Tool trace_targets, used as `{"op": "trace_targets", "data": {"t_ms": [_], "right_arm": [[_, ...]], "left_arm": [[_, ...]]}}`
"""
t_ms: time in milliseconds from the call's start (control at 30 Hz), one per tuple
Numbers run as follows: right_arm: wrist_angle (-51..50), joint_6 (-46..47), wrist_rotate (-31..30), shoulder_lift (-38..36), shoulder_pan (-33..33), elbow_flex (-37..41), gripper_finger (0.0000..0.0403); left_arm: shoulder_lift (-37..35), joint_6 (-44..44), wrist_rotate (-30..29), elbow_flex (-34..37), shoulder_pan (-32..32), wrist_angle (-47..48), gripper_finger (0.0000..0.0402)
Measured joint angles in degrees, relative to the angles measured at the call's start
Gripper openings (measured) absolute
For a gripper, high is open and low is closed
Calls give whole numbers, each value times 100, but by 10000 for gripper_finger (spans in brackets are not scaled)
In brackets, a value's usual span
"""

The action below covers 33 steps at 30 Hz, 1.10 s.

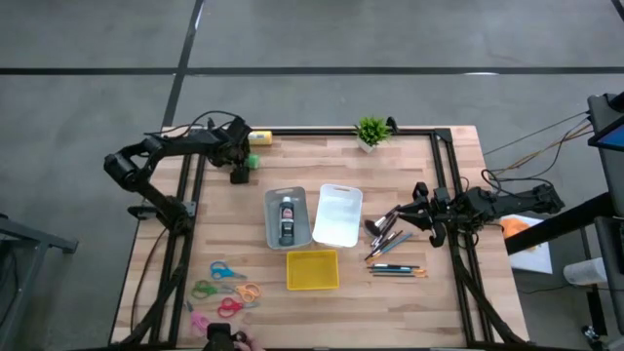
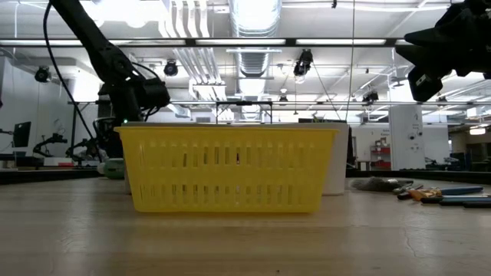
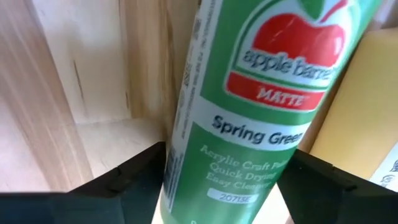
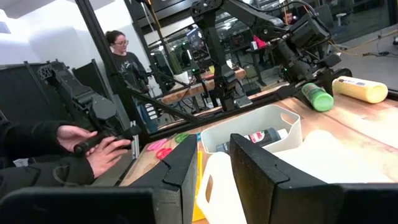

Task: Pick & Place Paint Supplies
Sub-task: Put the green paint bottle into the gray bin

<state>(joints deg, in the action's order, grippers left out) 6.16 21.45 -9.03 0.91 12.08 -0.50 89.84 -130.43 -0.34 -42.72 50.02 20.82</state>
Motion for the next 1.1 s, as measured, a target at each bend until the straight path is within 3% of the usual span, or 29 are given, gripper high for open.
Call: {"op": "trace_targets", "data": {"t_ms": [333,800,1100], "right_arm": [[1,0,0,0,0,0,93],[1,0,1,0,2,-1,93],[1,0,-1,0,0,0,93]], "left_arm": [[-4,4,40,-2,-4,0,193],[-4,200,89,-2,-7,2,206],[-4,886,127,-9,-9,13,207]]}}
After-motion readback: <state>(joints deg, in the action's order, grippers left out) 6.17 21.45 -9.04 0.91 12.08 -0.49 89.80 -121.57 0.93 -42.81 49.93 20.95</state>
